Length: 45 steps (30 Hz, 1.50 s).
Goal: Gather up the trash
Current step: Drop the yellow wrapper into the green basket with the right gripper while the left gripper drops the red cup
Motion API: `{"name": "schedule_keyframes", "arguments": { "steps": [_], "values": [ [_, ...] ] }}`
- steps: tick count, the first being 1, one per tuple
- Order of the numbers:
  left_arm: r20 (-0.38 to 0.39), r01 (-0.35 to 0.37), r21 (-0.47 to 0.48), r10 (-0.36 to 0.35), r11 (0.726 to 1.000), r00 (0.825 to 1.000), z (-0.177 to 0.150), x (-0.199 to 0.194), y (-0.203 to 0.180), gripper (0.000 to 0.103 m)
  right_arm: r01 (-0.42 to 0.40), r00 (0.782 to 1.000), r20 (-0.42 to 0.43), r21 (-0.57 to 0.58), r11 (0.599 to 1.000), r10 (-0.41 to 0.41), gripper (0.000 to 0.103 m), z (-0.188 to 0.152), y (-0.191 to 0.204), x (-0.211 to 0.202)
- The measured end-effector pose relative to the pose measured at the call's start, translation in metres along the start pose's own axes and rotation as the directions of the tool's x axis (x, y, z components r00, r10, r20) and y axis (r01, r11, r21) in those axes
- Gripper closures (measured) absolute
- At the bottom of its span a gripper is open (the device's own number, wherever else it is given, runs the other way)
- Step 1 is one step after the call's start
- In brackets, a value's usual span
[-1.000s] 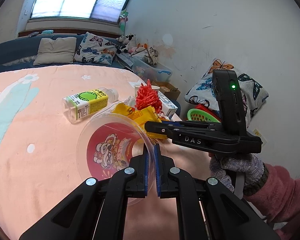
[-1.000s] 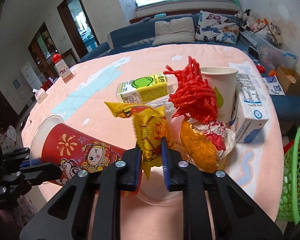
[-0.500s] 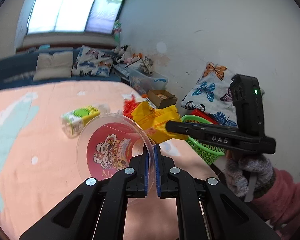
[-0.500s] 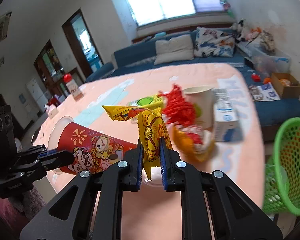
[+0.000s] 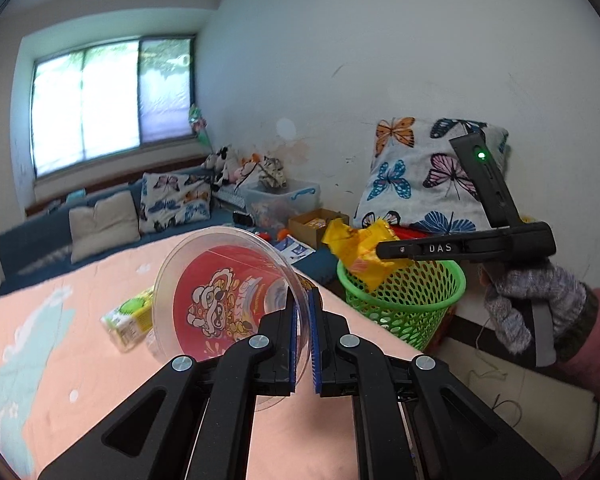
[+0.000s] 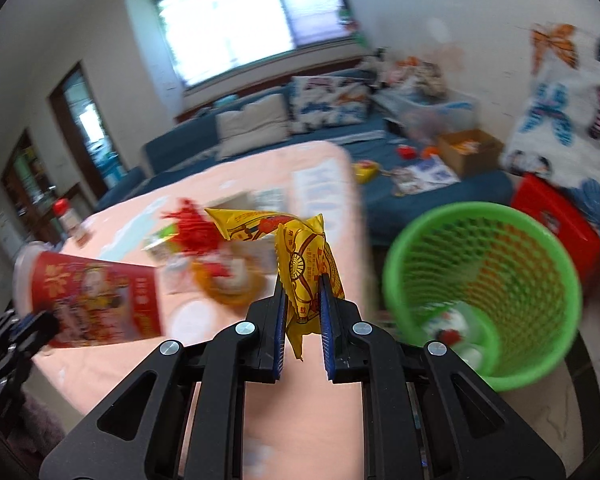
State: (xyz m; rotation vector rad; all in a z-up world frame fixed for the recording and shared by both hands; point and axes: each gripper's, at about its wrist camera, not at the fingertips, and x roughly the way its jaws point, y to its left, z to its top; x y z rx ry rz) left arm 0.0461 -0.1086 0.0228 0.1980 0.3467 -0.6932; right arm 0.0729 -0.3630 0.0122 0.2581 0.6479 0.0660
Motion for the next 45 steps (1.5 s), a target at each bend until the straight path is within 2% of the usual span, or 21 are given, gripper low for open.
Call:
{"name": "schedule_keyframes", "arguments": {
  "steps": [5,9,13,21,29,31,36,40,45],
  "values": [
    [0.023,-0.020,0.095,0.018,0.995,1.000,0.000,0.009,-0.028,0.097,0.102,0.995,-0.026,0.058,0.993,-0.101,0.087,-0.011,-0.043,0.000],
    [0.001,0.024,0.127,-0.025,0.992,1.000,0.002,0.022,-0.044,0.097,0.180,0.983,-0.044,0.089,0.980,-0.177,0.087,-0.020,-0.074,0.003],
    [-0.018,0.067,0.144,-0.065,0.987,0.998,0.010,0.040,-0.058,0.097,0.220,0.975,-0.058,0.118,0.968,-0.214,0.087,-0.028,-0.100,0.004],
    [-0.052,0.122,0.219,-0.113,0.968,0.992,0.027,0.085,-0.099,0.097,0.238,0.970,-0.080,0.163,0.957,-0.228,0.084,-0.034,-0.137,0.009],
    [-0.099,0.166,0.238,-0.146,0.957,0.984,0.037,0.128,-0.128,0.097,0.237,0.970,-0.087,0.182,0.954,-0.225,0.084,-0.035,-0.154,0.011],
    [-0.125,0.191,0.221,-0.167,0.956,0.978,0.040,0.142,-0.133,0.097,0.235,0.971,-0.083,0.191,0.953,-0.223,0.078,-0.036,-0.157,0.009],
    [-0.180,0.240,0.176,-0.209,0.955,0.961,0.049,0.174,-0.139,0.097,0.235,0.972,-0.076,0.208,0.950,-0.223,0.075,-0.038,-0.165,0.003],
    [-0.232,0.293,0.119,-0.260,0.949,0.937,0.052,0.201,-0.144,0.097,0.237,0.971,-0.071,0.217,0.947,-0.227,0.067,-0.039,-0.170,-0.002],
    [-0.295,0.319,0.028,-0.297,0.947,0.908,0.051,0.233,-0.143,0.097,0.239,0.971,-0.064,0.227,0.944,-0.231,0.060,-0.041,-0.174,-0.008]
  ]
}}
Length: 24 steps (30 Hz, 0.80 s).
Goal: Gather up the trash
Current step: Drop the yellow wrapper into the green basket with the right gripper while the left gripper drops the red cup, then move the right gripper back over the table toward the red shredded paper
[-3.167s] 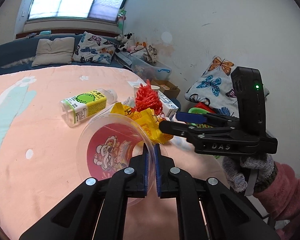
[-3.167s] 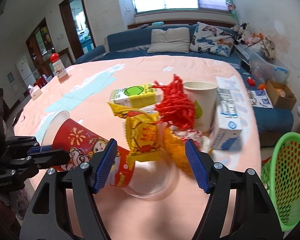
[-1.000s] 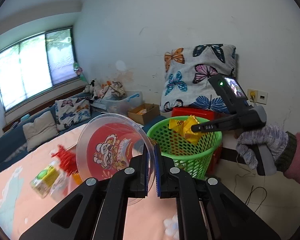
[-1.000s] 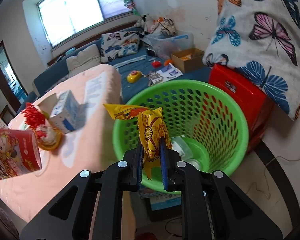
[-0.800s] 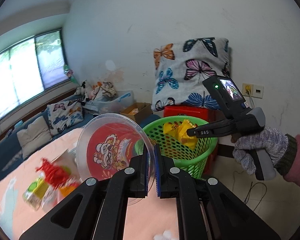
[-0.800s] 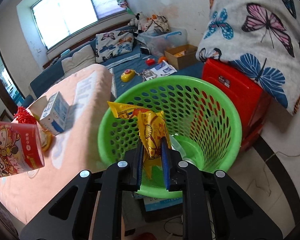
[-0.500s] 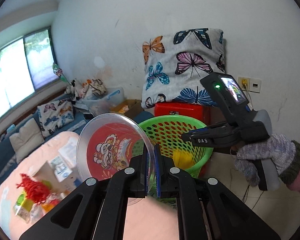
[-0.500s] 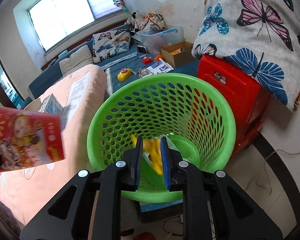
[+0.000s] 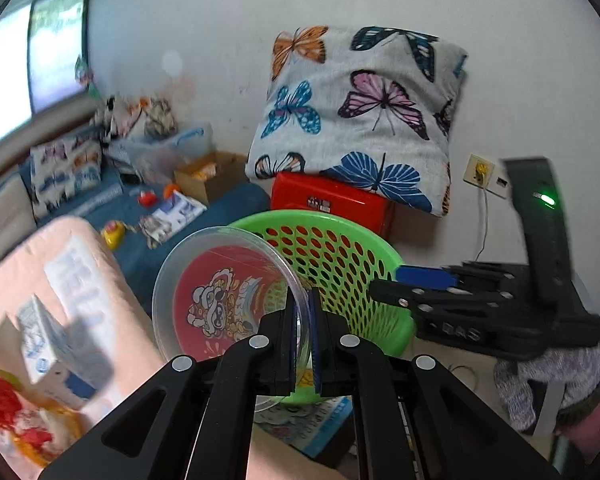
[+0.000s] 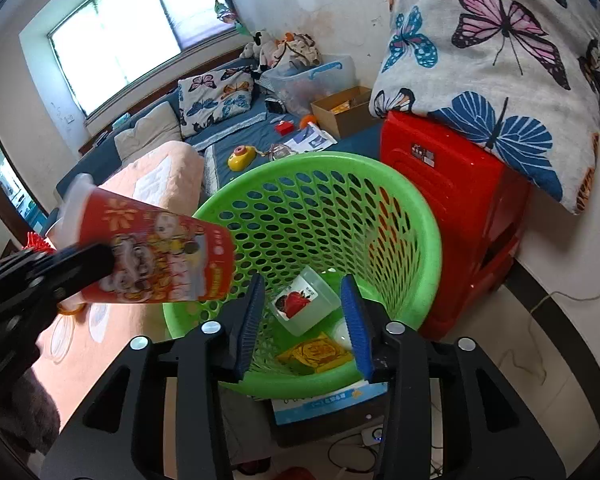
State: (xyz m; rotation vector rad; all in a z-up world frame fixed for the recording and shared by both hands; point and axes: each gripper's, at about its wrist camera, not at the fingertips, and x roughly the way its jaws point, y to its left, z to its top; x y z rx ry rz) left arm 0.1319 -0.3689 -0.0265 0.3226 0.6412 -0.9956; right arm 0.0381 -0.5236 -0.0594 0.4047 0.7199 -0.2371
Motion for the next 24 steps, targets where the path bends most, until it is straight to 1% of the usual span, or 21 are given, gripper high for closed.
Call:
{"name": "schedule_keyframes", "arguments": {
  "steps": [6,8,10,13,15,17,20,22,24],
  "values": [
    [-0.061,0.067,-0.094,-0.073,0.993,0.995,0.002,0.027,0.011,0.097,0.004,1.000,0.000,0.012,1.000,-0.004,0.058,-0.005,-0.006,-0.005],
    [-0.075,0.079,-0.118,-0.088,0.990,0.993,0.000,0.032,0.012,0.095,0.006,1.000,0.000,0.014,1.000,-0.006,0.058,-0.006,-0.006,-0.007],
    [-0.080,0.095,-0.133,-0.107,0.987,0.991,-0.002,0.035,0.013,0.084,0.007,1.000,0.000,0.017,1.000,-0.007,0.058,-0.007,-0.007,-0.008],
    [-0.077,0.102,-0.142,-0.114,0.985,0.991,-0.006,0.034,0.014,0.076,0.007,1.000,0.001,0.017,1.000,-0.007,0.058,-0.007,-0.007,-0.009],
    [-0.074,0.100,-0.149,-0.112,0.984,0.991,-0.009,0.030,0.015,0.072,0.005,1.000,0.002,0.013,1.000,-0.005,0.057,-0.008,-0.006,-0.010],
    [-0.064,0.098,-0.154,-0.108,0.983,0.992,-0.010,0.021,0.018,0.072,-0.002,1.000,0.006,0.009,1.000,0.002,0.056,-0.007,-0.003,-0.013],
    [-0.034,0.081,-0.165,-0.088,0.983,0.996,-0.015,-0.001,0.024,0.069,-0.016,1.000,0.014,-0.008,1.000,0.016,0.053,-0.007,0.007,-0.017],
    [-0.017,0.068,-0.175,-0.072,0.982,0.997,-0.020,-0.015,0.030,0.064,-0.026,0.999,0.018,-0.024,0.999,0.027,0.051,-0.007,0.016,-0.021],
    [-0.003,0.048,-0.192,-0.049,0.980,0.999,-0.026,-0.031,0.037,0.064,-0.042,0.999,0.023,-0.044,0.998,0.043,0.048,-0.006,0.028,-0.023]
  ]
}}
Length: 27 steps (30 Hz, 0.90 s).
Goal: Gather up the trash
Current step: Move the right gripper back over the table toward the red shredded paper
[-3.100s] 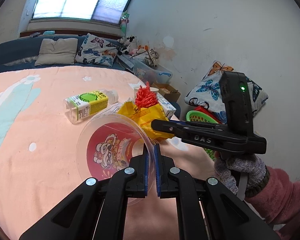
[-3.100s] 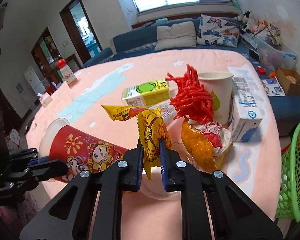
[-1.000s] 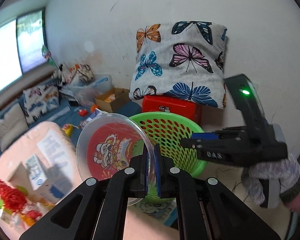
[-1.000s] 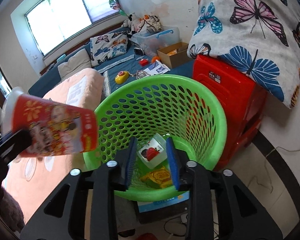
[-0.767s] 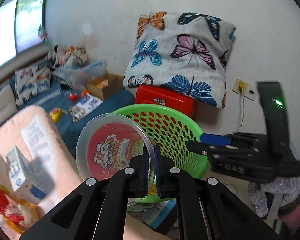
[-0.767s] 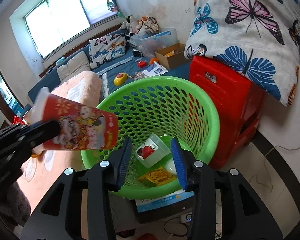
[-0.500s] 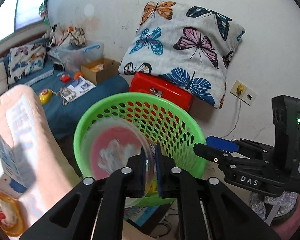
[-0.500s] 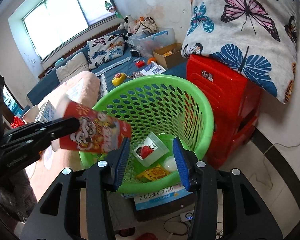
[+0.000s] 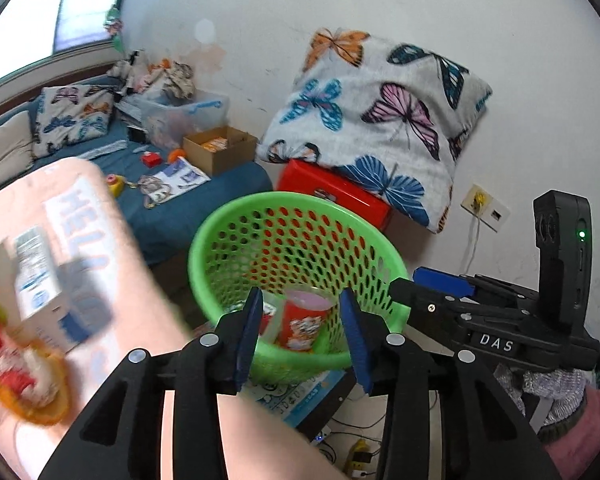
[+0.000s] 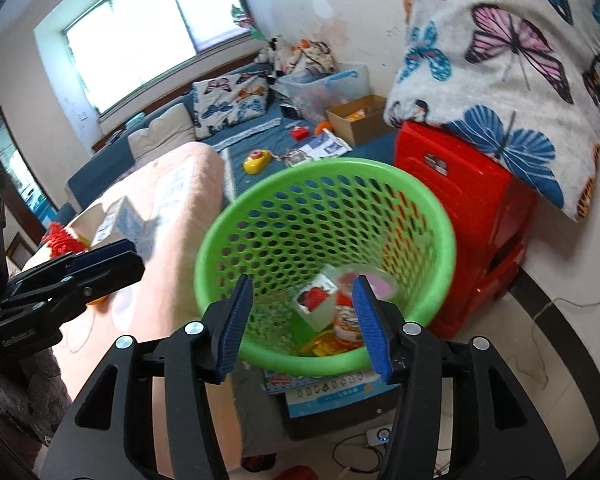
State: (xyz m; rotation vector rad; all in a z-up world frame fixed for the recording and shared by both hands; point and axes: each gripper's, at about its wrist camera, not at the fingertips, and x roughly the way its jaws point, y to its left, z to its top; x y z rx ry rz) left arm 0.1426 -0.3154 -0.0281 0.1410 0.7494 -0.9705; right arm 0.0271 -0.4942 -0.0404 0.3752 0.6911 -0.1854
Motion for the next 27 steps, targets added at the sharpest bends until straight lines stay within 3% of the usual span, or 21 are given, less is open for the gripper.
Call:
{"name": "schedule_keyframes", "arguments": {
  "steps": [5,13,19,27],
  "values": [
    [0.043,-0.038,-0.059,0.040,0.998,0.998,-0.014,-0.039,0.024,0.064,-0.045,0.999,-0.003,-0.049,0.998,0.045,0.043,0.001,0.032,0.001],
    [0.091,-0.157,-0.161,0.173,0.974,0.981,-0.044,-0.104,0.079,0.063,-0.129,0.991,-0.037,-0.142,0.981,0.125,0.039,0.000,0.095,0.013],
    [0.080,-0.243,-0.260,0.271,0.935,0.959,-0.075,-0.141,0.122,0.062,-0.211,0.977,-0.073,-0.220,0.952,0.200,0.038,0.000,0.152,0.027],
    [0.056,-0.298,-0.385,0.344,0.874,0.937,-0.116,-0.176,0.164,0.062,-0.301,0.954,-0.110,-0.313,0.901,0.281,0.035,0.001,0.226,0.045]
  ]
}}
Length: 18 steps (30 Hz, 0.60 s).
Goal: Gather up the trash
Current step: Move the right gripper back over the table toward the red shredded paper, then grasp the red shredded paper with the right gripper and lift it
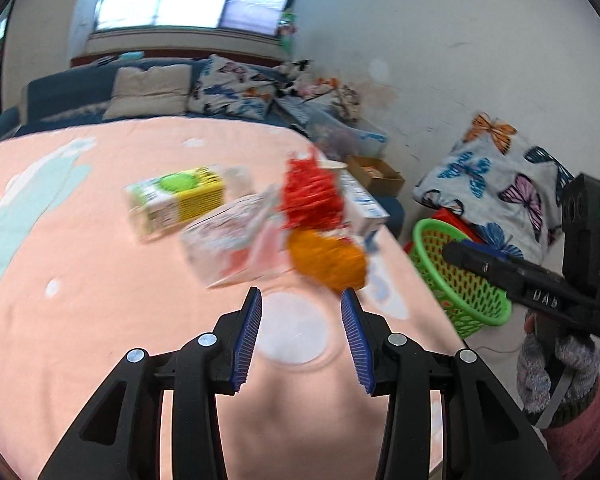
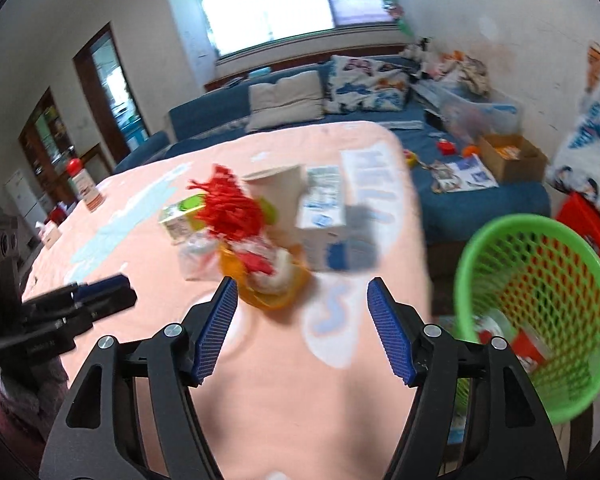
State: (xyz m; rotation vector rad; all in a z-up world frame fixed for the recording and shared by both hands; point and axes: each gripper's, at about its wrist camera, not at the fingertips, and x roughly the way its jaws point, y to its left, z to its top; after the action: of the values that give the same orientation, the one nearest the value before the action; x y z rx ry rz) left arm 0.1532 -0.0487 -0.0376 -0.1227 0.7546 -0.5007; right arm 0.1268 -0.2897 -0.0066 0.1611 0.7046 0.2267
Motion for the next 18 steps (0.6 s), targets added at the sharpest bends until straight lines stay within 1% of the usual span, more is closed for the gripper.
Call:
{"name": "schedule_keyframes", "arguments": {
  "steps": [4,10,18],
  "values": [
    [0.002,-0.022,-0.040,0.022,0.999,1.000,-0.009,-0.007,0.019,0.058,-0.042,0.999,-0.013,-0.022,0.999,0.042,0.035,0.013,0.019,0.017],
    [0.004,-0.028,-0.092,0.029,0.995,1.000,-0.020,-0.015,0.040,0.058,-0.069,0.997,-0.035,-0.068,0.995,0.066,0.035,0.031,0.045,0.048],
    [-0.005,-0.026,-0.113,0.025,0.993,1.000,-0.028,-0.015,0.052,0.057,-0.051,0.997,-0.061,-0.106,0.993,0.045,0.035,0.044,0.060,0.092]
  ]
}}
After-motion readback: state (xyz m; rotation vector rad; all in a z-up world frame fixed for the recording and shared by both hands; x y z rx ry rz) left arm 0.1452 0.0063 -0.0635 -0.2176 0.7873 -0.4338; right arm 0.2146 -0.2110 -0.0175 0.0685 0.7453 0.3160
